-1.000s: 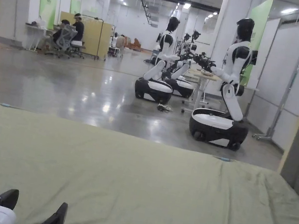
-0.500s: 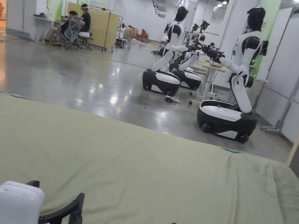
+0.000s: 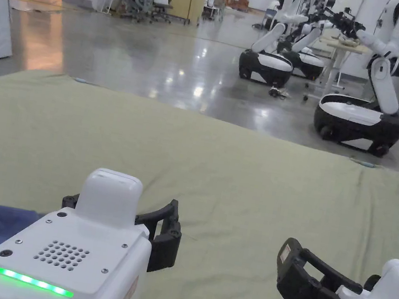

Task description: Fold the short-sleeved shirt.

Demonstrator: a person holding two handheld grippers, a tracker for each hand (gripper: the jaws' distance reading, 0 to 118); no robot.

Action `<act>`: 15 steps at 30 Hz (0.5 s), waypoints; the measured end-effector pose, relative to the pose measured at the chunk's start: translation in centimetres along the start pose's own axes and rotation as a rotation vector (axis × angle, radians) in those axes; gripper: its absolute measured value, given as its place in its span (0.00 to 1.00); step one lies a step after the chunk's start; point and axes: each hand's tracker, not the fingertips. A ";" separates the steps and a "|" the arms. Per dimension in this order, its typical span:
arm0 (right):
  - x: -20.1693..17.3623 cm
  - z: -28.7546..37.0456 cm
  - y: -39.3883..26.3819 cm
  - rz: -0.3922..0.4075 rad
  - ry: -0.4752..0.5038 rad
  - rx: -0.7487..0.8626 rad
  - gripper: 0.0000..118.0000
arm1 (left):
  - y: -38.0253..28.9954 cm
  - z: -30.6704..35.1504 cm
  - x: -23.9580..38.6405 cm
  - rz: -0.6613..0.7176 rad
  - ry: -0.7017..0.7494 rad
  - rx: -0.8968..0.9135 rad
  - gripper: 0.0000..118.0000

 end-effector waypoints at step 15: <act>0.6 -0.9 1.1 -0.241 0.040 -0.108 1.00 | 0.4 0.3 -0.7 0.042 -0.012 -0.007 0.56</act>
